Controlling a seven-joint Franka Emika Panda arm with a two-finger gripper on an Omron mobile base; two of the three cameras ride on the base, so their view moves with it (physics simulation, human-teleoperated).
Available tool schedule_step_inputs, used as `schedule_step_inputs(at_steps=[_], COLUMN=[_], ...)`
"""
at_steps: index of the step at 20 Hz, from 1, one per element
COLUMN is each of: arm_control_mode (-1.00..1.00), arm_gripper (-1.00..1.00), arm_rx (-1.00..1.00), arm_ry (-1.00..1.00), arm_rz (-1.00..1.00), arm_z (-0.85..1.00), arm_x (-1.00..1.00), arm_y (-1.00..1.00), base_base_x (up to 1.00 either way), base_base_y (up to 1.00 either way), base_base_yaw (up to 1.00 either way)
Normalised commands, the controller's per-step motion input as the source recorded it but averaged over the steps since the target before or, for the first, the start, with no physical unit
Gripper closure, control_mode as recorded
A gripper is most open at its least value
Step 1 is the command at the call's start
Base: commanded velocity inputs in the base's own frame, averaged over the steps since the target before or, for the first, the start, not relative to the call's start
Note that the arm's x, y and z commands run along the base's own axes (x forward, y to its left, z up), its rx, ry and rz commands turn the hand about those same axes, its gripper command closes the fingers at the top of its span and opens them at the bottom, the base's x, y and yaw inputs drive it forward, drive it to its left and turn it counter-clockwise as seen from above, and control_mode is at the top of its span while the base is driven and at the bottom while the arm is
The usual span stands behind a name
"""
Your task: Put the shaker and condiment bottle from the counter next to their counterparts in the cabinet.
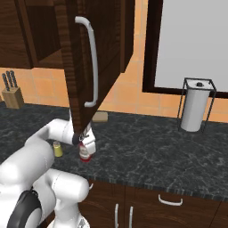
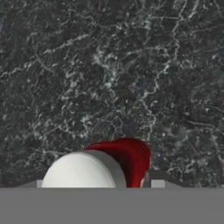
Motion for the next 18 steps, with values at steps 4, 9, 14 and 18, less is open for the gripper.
schedule_step_inputs(at_steps=[4, 9, 14, 18], arm_control_mode=[-1.00, -1.00, -1.00, -1.00], arm_gripper=[1.00, 1.00, 1.00, 1.00], arm_rx=[0.05, 0.06, 0.02, -0.02], arm_ry=[0.00, 0.00, -0.01, -0.03], arm_rz=[0.00, 0.00, 0.00, 0.00], arm_z=[-0.25, -0.26, -0.10, 0.14], arm_x=[0.00, -0.02, -0.07, -0.02], arm_y=[0.00, 0.00, 0.00, 0.01], base_base_x=[0.00, 0.00, 0.00, 0.00], base_base_y=[0.00, 0.00, 0.00, 0.00], base_base_yaw=[0.00, 0.00, 0.00, 0.00])
